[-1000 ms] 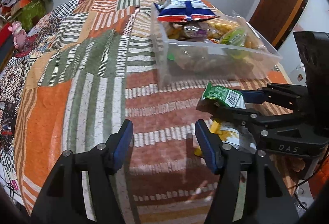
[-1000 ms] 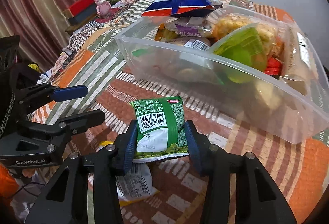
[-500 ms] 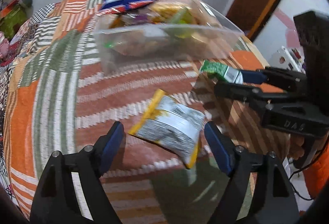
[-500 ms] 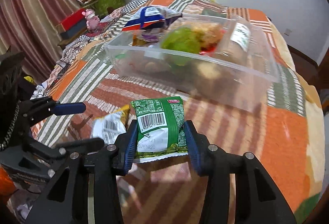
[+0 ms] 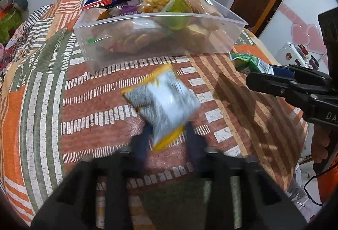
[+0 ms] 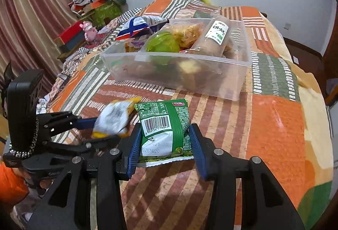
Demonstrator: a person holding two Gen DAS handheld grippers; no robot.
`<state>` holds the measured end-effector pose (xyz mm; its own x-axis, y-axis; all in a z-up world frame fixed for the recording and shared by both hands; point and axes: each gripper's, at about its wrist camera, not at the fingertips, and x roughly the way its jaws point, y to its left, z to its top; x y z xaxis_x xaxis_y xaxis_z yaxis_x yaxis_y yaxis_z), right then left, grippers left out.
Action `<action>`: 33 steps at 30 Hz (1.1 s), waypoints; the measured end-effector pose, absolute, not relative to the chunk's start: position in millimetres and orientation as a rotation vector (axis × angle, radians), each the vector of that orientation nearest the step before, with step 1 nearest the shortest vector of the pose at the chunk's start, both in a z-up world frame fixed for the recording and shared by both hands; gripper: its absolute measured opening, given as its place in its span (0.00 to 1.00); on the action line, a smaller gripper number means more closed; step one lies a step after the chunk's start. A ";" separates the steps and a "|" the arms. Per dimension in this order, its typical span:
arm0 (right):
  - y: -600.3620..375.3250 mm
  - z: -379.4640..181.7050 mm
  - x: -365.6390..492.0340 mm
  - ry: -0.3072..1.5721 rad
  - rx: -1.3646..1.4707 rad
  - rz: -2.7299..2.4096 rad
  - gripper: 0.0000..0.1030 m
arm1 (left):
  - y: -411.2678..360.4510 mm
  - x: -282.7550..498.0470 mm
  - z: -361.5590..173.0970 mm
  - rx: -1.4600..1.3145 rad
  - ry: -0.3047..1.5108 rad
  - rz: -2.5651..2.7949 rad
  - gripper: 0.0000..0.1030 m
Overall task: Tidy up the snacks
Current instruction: 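Drop the green packet into the box with the right gripper while the left drops the chip bag in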
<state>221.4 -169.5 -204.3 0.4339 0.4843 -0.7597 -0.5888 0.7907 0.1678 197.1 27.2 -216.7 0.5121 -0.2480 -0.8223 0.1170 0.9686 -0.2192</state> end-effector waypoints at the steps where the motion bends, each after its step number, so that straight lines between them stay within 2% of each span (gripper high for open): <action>1: -170.0 -203.6 221.8 0.898 -0.124 0.671 0.40 | 29.8 197.5 -215.4 -0.151 1.009 -0.219 0.19; 3: -171.2 -201.6 222.3 0.890 -0.114 0.671 0.40 | 33.6 197.7 -212.6 -0.156 1.002 -0.216 0.16; 8: -172.6 -197.6 223.2 0.875 -0.101 0.668 0.40 | 35.5 197.0 -206.4 -0.169 1.017 -0.241 0.17; 10: -173.6 -196.1 223.9 0.871 -0.100 0.666 0.40 | 34.2 196.3 -203.0 -0.157 1.011 -0.238 0.33; 12: -174.4 -195.2 224.7 0.867 -0.100 0.662 0.40 | 35.5 193.9 -197.0 -0.143 0.985 -0.208 0.69; 15: -176.9 -194.4 225.5 0.866 -0.087 0.658 0.40 | 37.4 198.9 -192.9 -0.169 0.963 -0.189 0.77; 21: -183.1 -191.4 225.9 0.856 -0.083 0.643 0.40 | 29.0 230.7 -204.9 -0.255 1.024 -0.218 0.78; 28: -197.2 -186.2 227.9 0.838 -0.078 0.613 0.40 | 14.5 253.9 -215.4 -0.239 1.016 -0.199 0.78; 29: -198.8 -186.0 228.8 0.838 -0.075 0.611 0.40 | 12.2 255.2 -216.3 -0.221 1.011 -0.191 0.76; 31: -203.0 -185.3 230.8 0.837 -0.065 0.602 0.40 | 5.7 255.1 -217.9 -0.164 0.991 -0.165 0.64; 32: -204.6 -185.0 231.7 0.835 -0.060 0.600 0.40 | 2.9 254.6 -218.0 -0.132 0.981 -0.149 0.54; 33: -206.2 -184.4 232.8 0.834 -0.056 0.599 0.40 | 2.2 253.0 -218.1 -0.120 0.967 -0.142 0.54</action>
<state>232.8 -206.2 -184.4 0.5177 0.4772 -0.7101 -0.5197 0.8347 0.1821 253.0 2.2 -218.1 0.5596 -0.1736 -0.8104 0.0670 0.9841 -0.1645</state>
